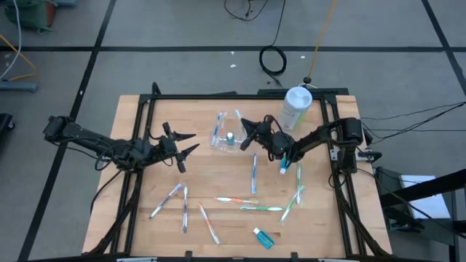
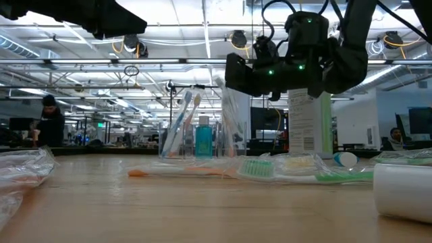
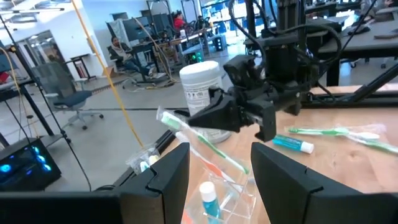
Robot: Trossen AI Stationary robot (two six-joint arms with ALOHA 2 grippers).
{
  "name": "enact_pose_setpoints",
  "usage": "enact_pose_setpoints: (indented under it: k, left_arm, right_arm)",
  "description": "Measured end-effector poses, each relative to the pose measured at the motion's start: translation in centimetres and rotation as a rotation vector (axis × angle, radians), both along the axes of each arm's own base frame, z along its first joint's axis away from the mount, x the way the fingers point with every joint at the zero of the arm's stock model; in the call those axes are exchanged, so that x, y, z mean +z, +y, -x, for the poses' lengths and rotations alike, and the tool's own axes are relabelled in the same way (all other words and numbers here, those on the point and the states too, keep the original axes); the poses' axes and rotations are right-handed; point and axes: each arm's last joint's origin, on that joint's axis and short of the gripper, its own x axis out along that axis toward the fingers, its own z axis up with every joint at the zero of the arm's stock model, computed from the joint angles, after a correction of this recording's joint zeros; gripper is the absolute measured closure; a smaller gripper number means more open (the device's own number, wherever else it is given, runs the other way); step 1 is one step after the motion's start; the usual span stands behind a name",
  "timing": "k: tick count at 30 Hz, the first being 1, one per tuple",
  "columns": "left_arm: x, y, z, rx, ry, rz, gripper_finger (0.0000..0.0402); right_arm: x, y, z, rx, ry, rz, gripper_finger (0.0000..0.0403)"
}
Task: Pick & Place toothbrushing station
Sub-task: Put the top green toothbrush into the transparent organizer
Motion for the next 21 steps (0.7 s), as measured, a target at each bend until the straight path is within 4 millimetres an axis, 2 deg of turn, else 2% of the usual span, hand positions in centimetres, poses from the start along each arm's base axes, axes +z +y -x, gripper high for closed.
enact_pose_setpoints:
  k: [12,21]
  left_arm:
    - [-0.1,0.0,0.0,0.000,0.012,-0.016,0.0224]
    - [-0.1,0.0,0.0,0.000,0.010,-0.011,0.0224]
  right_arm:
    - [-1.0,3.4,0.1,-0.135,0.126,-0.014,0.0403]
    - [-1.3,4.4,0.1,-0.106,0.152,-0.009,0.0403]
